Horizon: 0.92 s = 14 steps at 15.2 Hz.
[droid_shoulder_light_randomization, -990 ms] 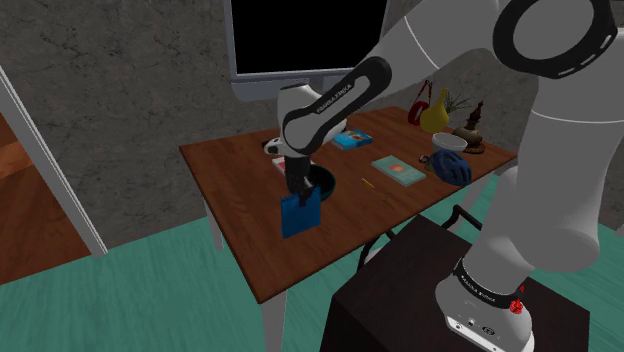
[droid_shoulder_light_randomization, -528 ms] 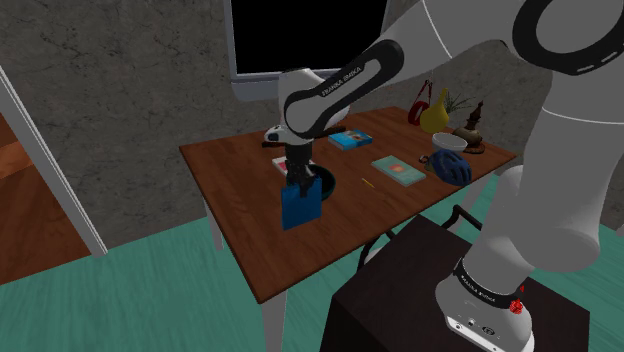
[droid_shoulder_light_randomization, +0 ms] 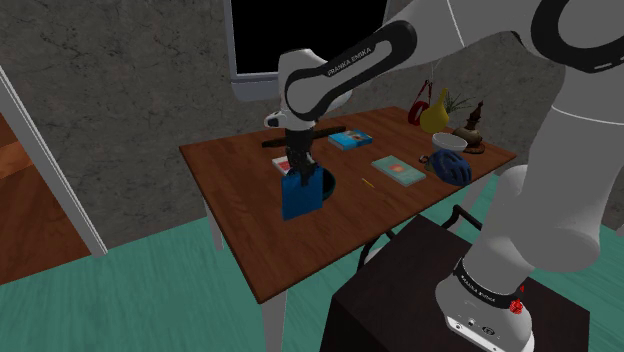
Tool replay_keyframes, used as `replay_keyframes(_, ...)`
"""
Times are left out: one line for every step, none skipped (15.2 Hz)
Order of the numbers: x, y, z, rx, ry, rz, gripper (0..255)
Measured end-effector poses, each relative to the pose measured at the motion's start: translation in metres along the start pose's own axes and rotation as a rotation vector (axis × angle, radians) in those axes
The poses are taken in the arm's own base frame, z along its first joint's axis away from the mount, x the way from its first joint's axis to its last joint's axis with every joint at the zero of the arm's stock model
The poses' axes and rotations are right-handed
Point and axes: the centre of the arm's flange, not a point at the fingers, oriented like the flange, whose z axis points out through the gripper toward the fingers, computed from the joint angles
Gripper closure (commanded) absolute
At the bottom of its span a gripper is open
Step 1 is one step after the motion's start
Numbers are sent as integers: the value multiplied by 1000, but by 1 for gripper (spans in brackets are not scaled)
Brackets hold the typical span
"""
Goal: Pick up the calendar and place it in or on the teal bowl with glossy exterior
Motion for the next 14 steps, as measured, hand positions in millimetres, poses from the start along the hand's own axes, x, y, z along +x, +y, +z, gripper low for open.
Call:
replay_keyframes(0, -2, -4, 0, 0, 0, 255)
replay_keyframes(0, -1, -10, 0, 0, 0, 255)
replay_keyframes(-1, -2, -16, 0, 0, 0, 255)
replay_keyframes(-2, -3, -21, 0, 0, 0, 255)
replay_keyframes(-1, -5, -26, 0, 0, 0, 255)
replay_keyframes(-1, -6, -31, 0, 0, 0, 255)
replay_keyframes(-2, -6, -36, 0, 0, 0, 255)
replay_keyframes(-2, -7, -42, 0, 0, 0, 255)
replay_keyframes(-2, -7, -47, 0, 0, 0, 255)
replay_keyframes(-2, -8, -49, 0, 0, 0, 255)
replay_keyframes(-6, -4, -54, 0, 0, 0, 255)
replay_keyframes(-12, 4, -57, 0, 0, 0, 255)
replay_keyframes(-20, 11, -61, 0, 0, 1, 255)
replay_keyframes(-30, 21, -64, 0, 0, 1, 255)
